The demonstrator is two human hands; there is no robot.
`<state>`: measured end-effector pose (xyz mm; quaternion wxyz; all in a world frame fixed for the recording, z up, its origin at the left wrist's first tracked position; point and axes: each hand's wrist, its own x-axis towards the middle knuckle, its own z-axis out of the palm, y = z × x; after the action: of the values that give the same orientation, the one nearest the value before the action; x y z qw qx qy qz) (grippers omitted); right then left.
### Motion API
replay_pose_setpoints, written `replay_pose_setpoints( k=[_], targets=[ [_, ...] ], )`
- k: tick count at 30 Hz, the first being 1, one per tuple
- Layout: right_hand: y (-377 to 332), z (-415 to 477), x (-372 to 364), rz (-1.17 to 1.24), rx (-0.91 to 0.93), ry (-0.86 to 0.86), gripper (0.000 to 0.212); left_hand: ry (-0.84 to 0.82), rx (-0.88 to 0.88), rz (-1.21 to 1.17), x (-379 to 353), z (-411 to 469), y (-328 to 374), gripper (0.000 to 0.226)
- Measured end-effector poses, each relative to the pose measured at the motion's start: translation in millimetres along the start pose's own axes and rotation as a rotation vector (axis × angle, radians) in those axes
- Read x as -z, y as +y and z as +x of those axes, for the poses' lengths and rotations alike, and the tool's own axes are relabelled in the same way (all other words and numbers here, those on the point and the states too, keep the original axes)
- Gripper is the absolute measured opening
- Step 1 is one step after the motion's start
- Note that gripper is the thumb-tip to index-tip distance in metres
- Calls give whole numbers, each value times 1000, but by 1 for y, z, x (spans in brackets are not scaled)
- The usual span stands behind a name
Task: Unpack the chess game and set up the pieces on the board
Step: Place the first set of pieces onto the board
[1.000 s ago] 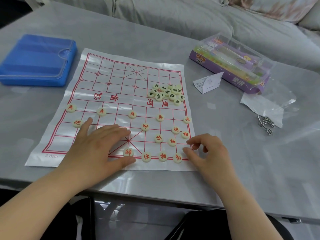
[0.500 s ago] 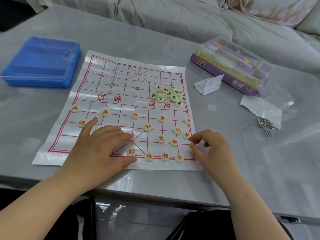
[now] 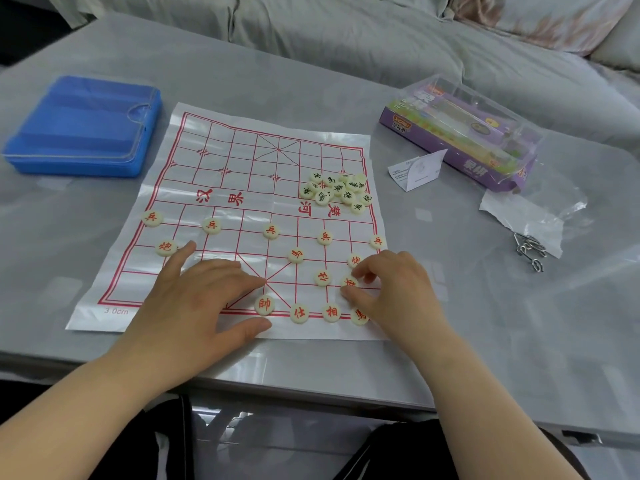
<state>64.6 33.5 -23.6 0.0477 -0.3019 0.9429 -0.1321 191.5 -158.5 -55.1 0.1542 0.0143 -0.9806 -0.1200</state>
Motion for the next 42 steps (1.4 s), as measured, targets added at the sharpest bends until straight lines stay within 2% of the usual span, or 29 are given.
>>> replay_pose_setpoints(
  k=[4,6,10,12,18,24,30,35,38,42],
  targets=[
    [13,-13,22,116,-1,93,18,-11,0,-12,0,1,1,68],
    [26,-25,31,180,-11,78,12,-19,-1,-34,-1,1,2,69],
    [40,-42,25,178,-34,-61,16,-29,-7,-42,-4,1,6,70],
    [39,-43,21,192,-26,-88,14,-18,-12,-42,-4,3,8,70],
    [35,-38,18,177,21,-147,28,-14,-4,-2,-3,4,11,68],
    [32,-39,17,248,-65,-137,29,-29,8,3,-4,5,12,68],
    [30,-37,18,228,-63,-148,15,-63,7,-11,-2,5,11,67],
    [32,-37,16,227,-61,-162,26,-103,25,-101,-2,4,9,65],
    [34,-39,15,276,-95,-100,30,-78,21,-73,-2,3,8,68],
    [35,-40,15,289,-118,42,24,-51,103,-124,9,1,0,81]
  ],
)
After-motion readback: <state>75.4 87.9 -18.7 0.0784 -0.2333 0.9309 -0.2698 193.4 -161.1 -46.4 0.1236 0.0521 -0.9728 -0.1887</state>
